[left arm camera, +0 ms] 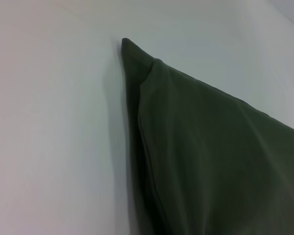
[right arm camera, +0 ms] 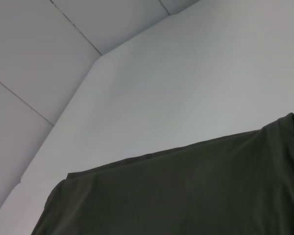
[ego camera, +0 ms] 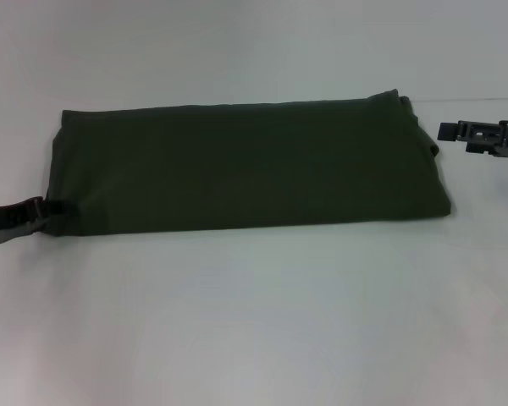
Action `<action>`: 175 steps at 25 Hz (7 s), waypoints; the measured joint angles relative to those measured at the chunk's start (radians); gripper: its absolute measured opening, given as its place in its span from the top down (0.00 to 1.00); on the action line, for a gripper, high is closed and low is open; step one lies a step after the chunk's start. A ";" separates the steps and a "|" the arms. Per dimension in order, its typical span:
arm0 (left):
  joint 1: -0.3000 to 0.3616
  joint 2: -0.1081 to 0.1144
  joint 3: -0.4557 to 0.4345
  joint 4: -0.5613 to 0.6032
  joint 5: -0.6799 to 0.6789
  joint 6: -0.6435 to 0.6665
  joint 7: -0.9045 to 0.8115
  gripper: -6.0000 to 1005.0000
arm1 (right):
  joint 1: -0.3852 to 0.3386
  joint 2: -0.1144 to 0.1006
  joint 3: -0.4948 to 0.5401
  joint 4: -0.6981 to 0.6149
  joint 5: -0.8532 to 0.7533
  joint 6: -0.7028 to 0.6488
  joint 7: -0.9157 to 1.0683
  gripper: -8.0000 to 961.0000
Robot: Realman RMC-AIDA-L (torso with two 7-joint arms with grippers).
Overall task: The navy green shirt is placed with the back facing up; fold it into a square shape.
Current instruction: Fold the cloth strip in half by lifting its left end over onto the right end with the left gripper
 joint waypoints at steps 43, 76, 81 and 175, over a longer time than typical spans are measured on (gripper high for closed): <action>-0.009 0.008 0.024 0.000 0.023 -0.010 -0.021 0.98 | 0.122 -0.041 -0.160 0.017 -0.298 0.081 0.390 0.10; -0.010 0.009 0.017 0.004 0.022 -0.010 -0.021 0.98 | 0.149 0.063 -0.173 0.090 -0.334 0.295 0.320 0.18; -0.010 0.009 0.017 0.005 0.021 -0.010 -0.021 0.98 | 0.146 0.063 -0.173 0.090 -0.333 0.294 0.324 0.36; -0.023 0.175 -0.127 0.219 0.159 0.561 -0.322 0.06 | -0.022 -0.045 0.106 -0.131 -0.082 -0.319 0.112 0.02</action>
